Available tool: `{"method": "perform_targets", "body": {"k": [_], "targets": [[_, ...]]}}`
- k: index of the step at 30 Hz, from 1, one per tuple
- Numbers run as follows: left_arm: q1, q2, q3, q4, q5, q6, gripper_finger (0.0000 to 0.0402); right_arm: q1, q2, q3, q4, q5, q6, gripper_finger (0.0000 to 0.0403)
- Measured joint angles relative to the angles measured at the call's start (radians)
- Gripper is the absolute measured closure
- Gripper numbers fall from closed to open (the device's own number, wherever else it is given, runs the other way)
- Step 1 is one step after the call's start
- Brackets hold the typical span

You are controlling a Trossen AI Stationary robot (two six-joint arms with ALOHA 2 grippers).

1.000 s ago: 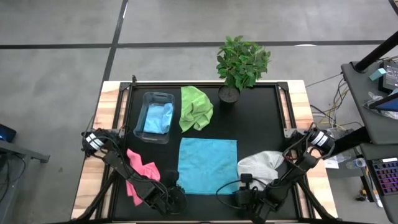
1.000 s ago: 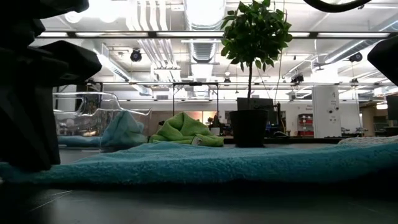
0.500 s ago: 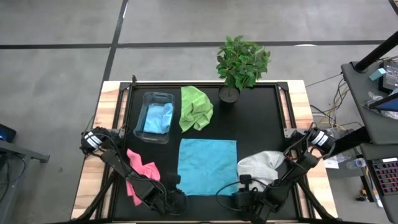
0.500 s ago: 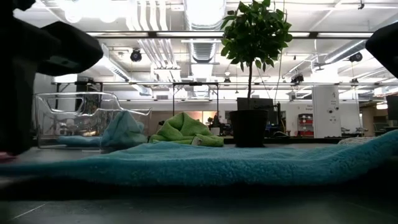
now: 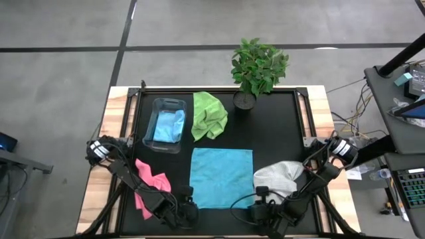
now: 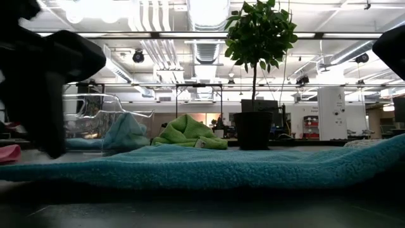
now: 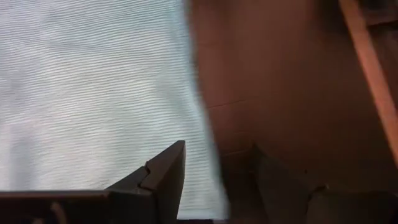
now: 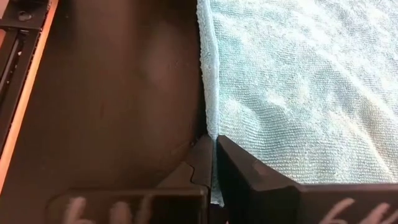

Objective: Fold microfiber towels
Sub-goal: Fold the blue microfiber towel

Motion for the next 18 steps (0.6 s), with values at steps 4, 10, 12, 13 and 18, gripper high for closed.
{"method": "perform_targets", "body": {"k": [4, 10, 12, 13, 18], "targets": [[0.000, 0.001, -0.009, 0.020, -0.003, -0.010, 0.0231, 0.000, 0.000, -0.002, 0.000, 0.001, 0.000, 0.0392], [0.005, 0.035, -0.011, 0.019, -0.006, -0.032, 0.0231, 0.000, 0.000, -0.003, 0.002, 0.001, 0.000, 0.0392], [0.005, 0.043, -0.010, 0.025, -0.011, -0.035, 0.0237, 0.000, 0.000, -0.003, 0.002, 0.002, 0.000, 0.0392], [0.004, 0.044, -0.010, 0.026, -0.012, -0.034, 0.0243, 0.000, 0.000, -0.003, 0.002, 0.002, -0.001, 0.0392], [0.005, 0.045, -0.010, 0.017, -0.013, -0.023, 0.0303, 0.000, 0.000, -0.003, 0.003, 0.002, -0.001, 0.0392]]}}
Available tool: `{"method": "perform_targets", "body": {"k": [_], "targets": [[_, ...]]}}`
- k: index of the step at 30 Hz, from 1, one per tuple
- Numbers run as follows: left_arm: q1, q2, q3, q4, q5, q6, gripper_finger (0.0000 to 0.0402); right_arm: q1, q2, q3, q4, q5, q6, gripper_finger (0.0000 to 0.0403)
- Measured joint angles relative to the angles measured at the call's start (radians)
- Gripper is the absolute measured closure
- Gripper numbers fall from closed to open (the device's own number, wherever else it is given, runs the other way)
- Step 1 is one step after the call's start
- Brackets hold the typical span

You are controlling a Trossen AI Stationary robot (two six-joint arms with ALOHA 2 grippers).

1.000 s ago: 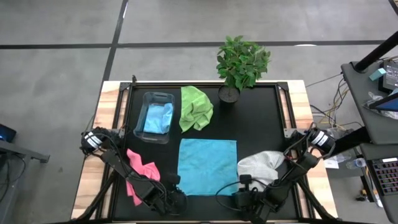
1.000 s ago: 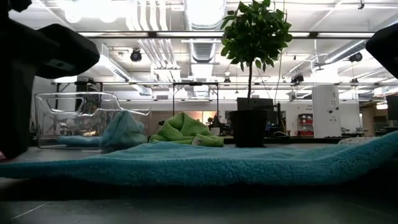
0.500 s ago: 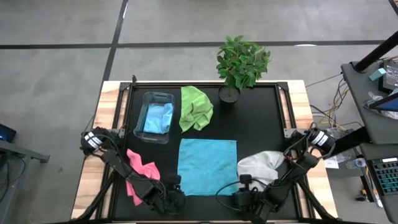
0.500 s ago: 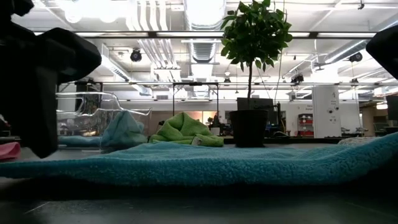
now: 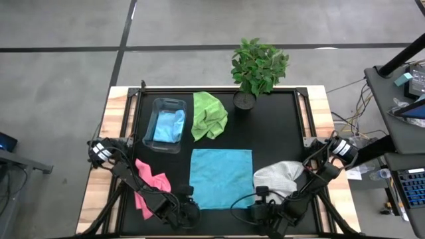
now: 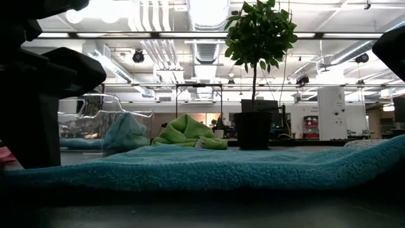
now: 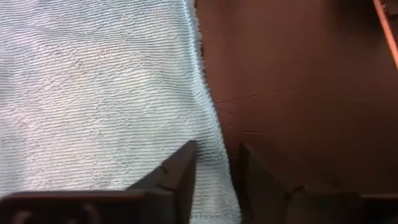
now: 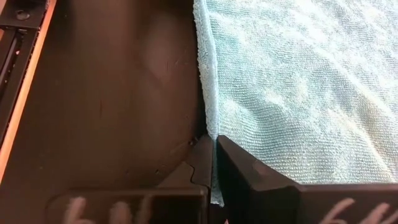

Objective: Fold microfiber towels
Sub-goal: Fold the blue microfiber towel

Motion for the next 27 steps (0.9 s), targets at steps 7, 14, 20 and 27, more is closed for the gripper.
{"method": "perform_targets", "body": {"k": [7, 14, 20, 27], "targets": [[0.001, -0.008, 0.001, -0.049, -0.002, 0.000, 0.0394, 0.000, 0.000, 0.000, 0.004, 0.000, -0.009, 0.0392], [0.003, -0.096, 0.035, -0.062, 0.122, 0.098, 0.0400, 0.003, -0.017, 0.063, -0.012, -0.058, -0.081, 0.0392], [0.026, -0.189, 0.033, -0.109, 0.105, 0.130, 0.0400, -0.007, -0.017, 0.150, -0.173, -0.058, -0.123, 0.0392], [0.111, -0.241, 0.005, -0.266, 0.098, 0.192, 0.0401, -0.064, -0.018, 0.225, -0.444, -0.016, -0.132, 0.0392]]}}
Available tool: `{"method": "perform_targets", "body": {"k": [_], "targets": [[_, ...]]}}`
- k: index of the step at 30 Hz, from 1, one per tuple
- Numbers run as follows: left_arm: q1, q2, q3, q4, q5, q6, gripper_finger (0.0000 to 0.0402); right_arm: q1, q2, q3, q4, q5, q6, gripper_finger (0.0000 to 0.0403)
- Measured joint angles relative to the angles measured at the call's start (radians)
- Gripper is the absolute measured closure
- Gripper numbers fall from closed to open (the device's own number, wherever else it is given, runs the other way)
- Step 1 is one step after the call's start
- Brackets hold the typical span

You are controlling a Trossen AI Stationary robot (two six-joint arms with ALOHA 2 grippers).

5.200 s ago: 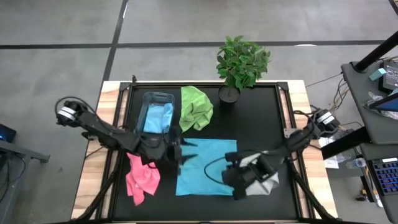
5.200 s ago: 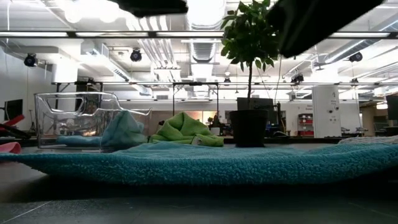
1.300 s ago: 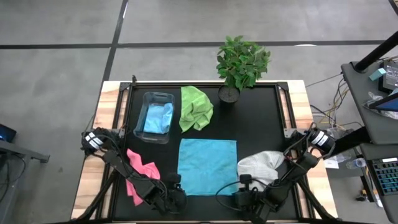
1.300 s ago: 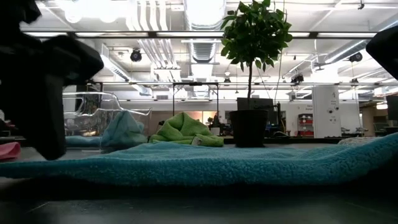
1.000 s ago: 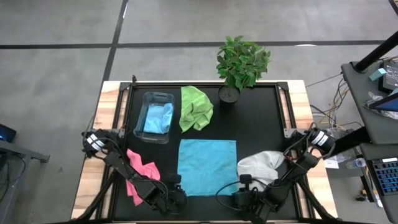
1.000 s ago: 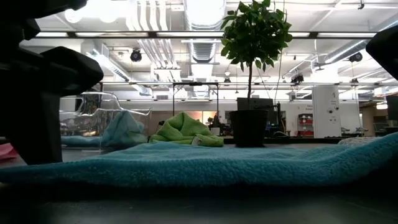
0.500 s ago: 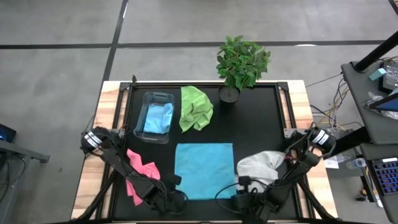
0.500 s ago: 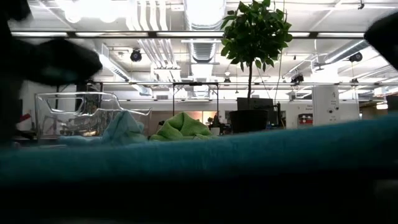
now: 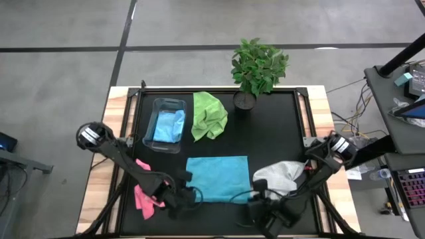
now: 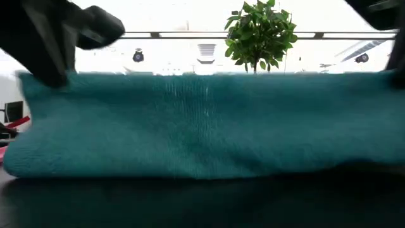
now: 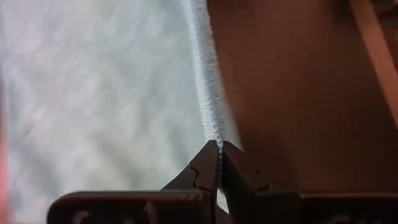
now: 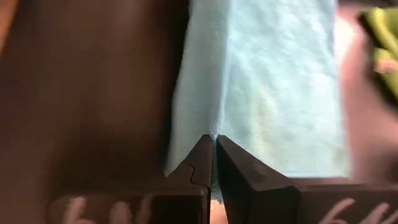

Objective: Fold microfiber towels
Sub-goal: Fold the blue microfiber towel

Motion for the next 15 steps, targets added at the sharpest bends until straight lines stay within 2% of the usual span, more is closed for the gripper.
{"method": "perform_targets", "body": {"k": [6, 15], "targets": [[0.118, -0.006, -0.028, -0.095, -0.003, 0.058, 0.0401, -0.089, -0.007, -0.007, -0.123, 0.022, -0.038, 0.0392], [0.263, -0.010, -0.037, -0.137, -0.003, 0.161, 0.0401, -0.214, -0.009, -0.014, -0.158, 0.020, -0.159, 0.0392]]}}
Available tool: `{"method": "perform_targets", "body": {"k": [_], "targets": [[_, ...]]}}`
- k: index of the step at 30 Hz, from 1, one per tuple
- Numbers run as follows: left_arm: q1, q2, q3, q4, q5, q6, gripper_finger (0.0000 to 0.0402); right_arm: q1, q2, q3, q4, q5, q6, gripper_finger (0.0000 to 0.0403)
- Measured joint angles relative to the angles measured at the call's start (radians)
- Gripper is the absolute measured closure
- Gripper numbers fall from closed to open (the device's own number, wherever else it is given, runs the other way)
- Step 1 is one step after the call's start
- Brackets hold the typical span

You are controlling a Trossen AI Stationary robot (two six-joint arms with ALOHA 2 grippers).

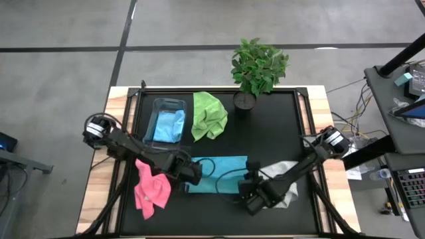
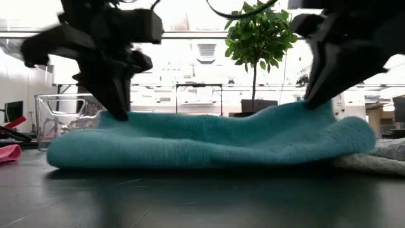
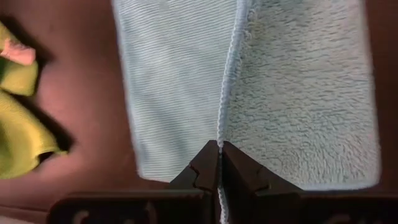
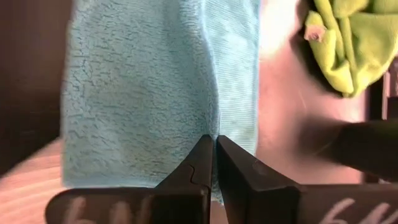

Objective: Fold microfiber towels
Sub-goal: Fold the blue microfiber towel

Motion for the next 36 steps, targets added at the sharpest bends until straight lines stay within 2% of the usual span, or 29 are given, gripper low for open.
{"method": "perform_targets", "body": {"k": [13, 25, 29, 36], "targets": [[0.130, 0.000, -0.040, 0.005, 0.001, 0.034, 0.0401, -0.146, 0.000, -0.002, -0.044, 0.018, -0.117, 0.0392], [0.140, 0.000, -0.050, 0.032, 0.001, 0.033, 0.0399, -0.182, 0.010, -0.004, -0.029, -0.016, -0.099, 0.0390], [0.141, 0.000, -0.051, 0.041, -0.015, 0.032, 0.0380, -0.190, 0.011, -0.005, -0.034, -0.015, -0.064, 0.0367], [0.141, 0.000, -0.051, 0.038, -0.062, 0.032, 0.0319, -0.207, 0.011, -0.005, -0.040, -0.015, -0.056, 0.0311]]}}
